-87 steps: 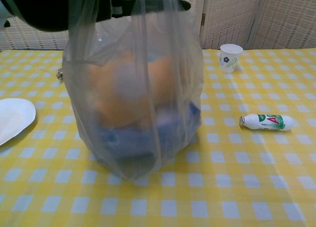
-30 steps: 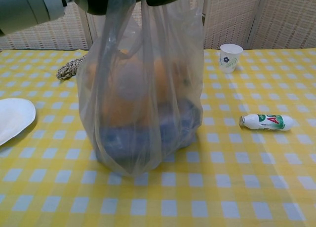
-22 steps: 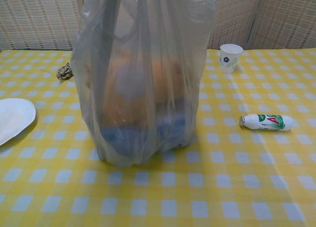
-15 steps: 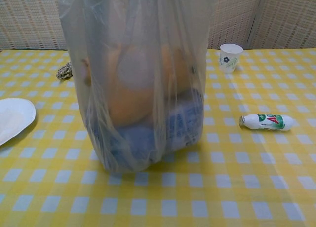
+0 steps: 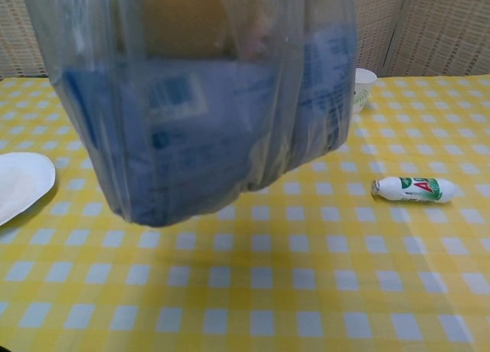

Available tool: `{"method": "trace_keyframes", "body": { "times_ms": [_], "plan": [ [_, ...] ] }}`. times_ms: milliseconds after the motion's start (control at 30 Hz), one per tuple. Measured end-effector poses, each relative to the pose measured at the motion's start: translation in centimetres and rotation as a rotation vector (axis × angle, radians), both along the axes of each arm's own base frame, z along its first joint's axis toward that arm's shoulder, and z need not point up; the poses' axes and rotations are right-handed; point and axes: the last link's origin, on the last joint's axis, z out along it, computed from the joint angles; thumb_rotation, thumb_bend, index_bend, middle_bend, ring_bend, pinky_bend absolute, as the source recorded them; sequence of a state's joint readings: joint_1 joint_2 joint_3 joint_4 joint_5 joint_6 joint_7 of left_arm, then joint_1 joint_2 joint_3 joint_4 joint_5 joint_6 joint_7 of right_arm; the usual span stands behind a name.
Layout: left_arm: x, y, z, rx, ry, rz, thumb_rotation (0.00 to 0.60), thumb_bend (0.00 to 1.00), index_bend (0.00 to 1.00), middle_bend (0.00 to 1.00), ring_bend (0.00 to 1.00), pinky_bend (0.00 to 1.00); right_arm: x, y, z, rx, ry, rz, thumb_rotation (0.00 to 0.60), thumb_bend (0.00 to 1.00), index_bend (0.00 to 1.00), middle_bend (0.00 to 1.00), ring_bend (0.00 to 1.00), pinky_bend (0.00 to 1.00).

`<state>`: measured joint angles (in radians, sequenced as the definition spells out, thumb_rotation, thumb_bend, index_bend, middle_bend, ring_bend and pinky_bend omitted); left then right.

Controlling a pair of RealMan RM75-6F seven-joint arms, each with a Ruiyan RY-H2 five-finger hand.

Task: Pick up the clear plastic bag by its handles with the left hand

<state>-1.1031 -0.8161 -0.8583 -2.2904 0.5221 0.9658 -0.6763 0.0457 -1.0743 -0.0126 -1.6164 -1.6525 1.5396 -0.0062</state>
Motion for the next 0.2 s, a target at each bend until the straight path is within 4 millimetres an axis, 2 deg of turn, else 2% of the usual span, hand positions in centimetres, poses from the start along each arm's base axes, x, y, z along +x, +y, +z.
{"method": "trace_keyframes", "body": {
  "times_ms": [67, 200],
  "plan": [
    [0.91, -0.35, 0.26, 0.005, 0.018, -0.011, 0.6, 0.72, 0.75, 0.99, 0.74, 0.86, -0.09, -0.13, 0.06, 0.001, -0.002, -0.005, 0.6, 0.27, 0.0, 0.0, 0.0, 0.0],
    [1.46, -0.42, -0.19, 0.022, 0.063, -0.024, 0.6, 0.71, 0.75, 0.99, 0.74, 0.86, -0.17, -0.23, -0.01, 0.009, 0.0, -0.008, 0.6, 0.27, 0.0, 0.0, 0.0, 0.0]
  ]
}}
